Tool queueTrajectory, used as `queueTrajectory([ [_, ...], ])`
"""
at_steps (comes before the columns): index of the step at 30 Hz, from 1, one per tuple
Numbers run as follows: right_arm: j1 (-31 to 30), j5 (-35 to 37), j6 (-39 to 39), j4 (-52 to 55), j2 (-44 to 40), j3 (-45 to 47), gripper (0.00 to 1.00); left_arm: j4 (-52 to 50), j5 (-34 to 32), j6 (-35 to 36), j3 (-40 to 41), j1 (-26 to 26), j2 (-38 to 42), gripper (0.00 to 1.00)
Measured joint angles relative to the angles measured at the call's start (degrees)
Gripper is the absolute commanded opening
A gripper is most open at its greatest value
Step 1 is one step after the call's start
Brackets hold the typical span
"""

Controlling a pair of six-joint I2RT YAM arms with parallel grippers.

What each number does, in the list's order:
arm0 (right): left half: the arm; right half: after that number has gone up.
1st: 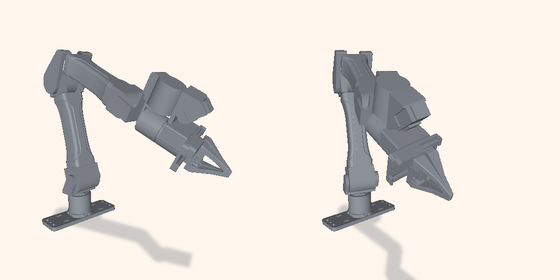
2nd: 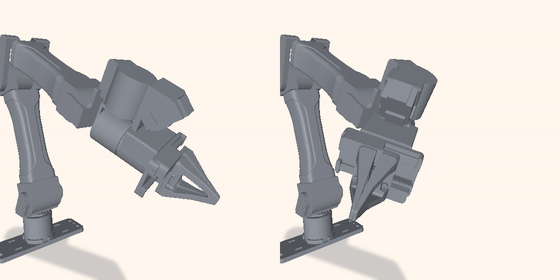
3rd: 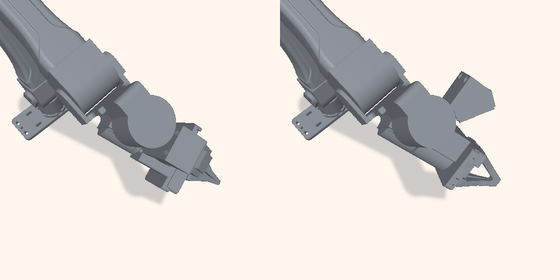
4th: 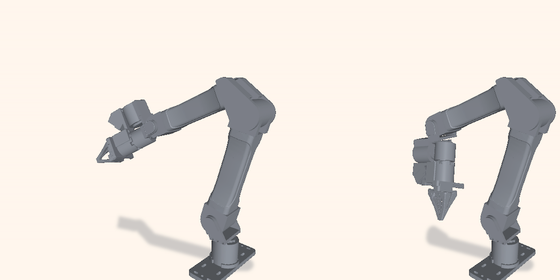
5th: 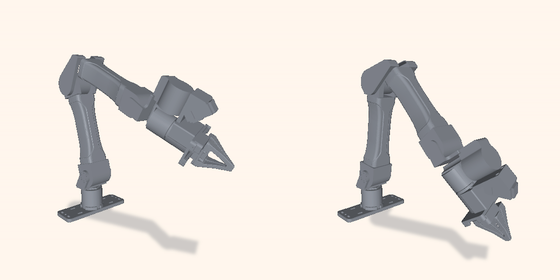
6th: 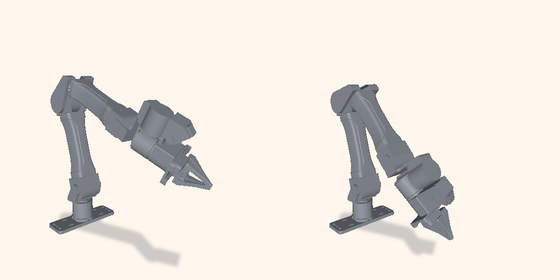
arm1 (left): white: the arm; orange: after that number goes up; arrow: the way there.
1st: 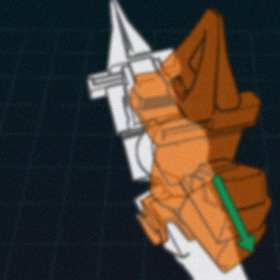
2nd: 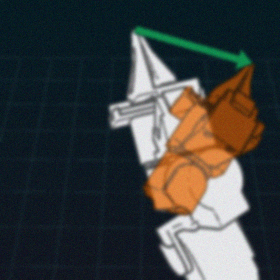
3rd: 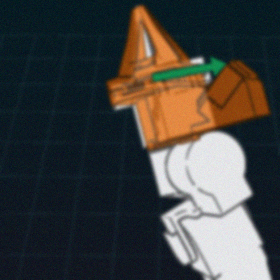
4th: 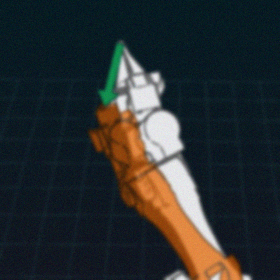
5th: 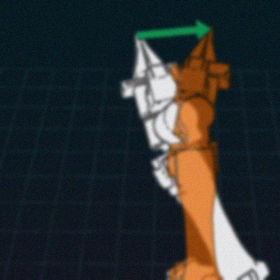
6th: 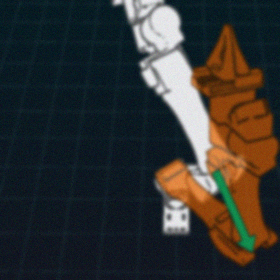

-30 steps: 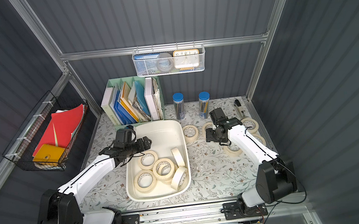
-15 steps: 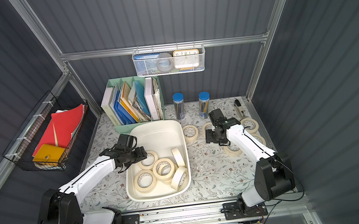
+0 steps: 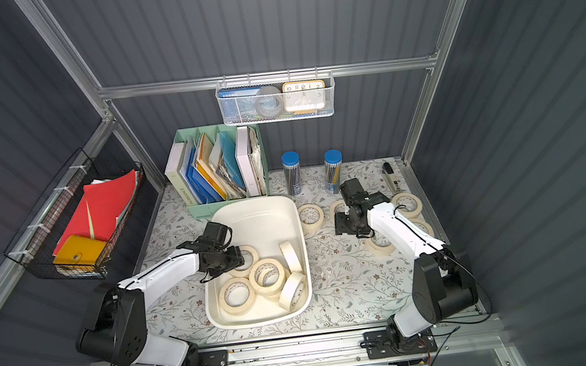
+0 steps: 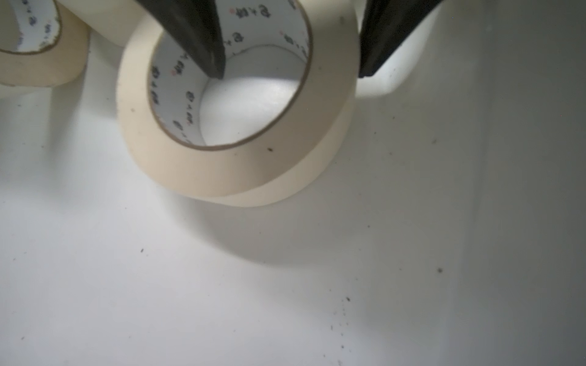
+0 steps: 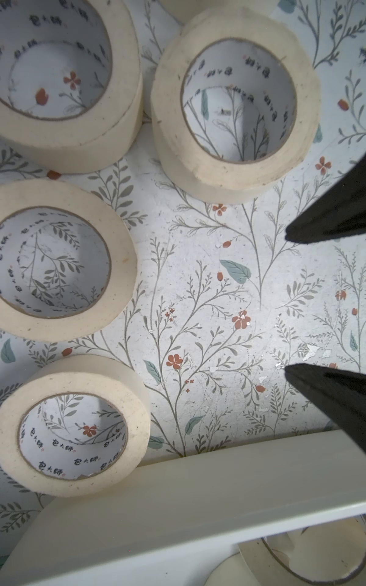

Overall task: Take out the art tape in the storage box
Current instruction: Pick up the art tape from the storage box.

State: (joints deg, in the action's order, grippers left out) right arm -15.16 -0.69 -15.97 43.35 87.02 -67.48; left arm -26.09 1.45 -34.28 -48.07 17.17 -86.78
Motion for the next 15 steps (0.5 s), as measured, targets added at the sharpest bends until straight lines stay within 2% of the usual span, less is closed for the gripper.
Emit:
queueTrajectory([
  [2, 0.0, 0.0, 0.2, 0.0, -0.1, 0.2, 0.67, 0.2, -0.3, 0.0, 0.4, -0.2, -0.7, 0.48],
  [6, 0.0, -1.2, 0.2, 0.1, -1.3, 1.4, 0.66, 0.2, -1.1, -0.2, 0.5, -0.3, -0.9, 0.36],
  [11, -0.6, -2.5, 0.0, 0.2, -3.0, 1.7, 0.66, -0.2, -3.0, 0.2, -1.4, -0.3, -2.0, 0.3],
  [15, -3.2, -2.6, 0.0, 1.2, -2.8, -0.3, 0.66, -2.3, -6.7, 2.0, -6.6, -0.5, -3.7, 0.26],
])
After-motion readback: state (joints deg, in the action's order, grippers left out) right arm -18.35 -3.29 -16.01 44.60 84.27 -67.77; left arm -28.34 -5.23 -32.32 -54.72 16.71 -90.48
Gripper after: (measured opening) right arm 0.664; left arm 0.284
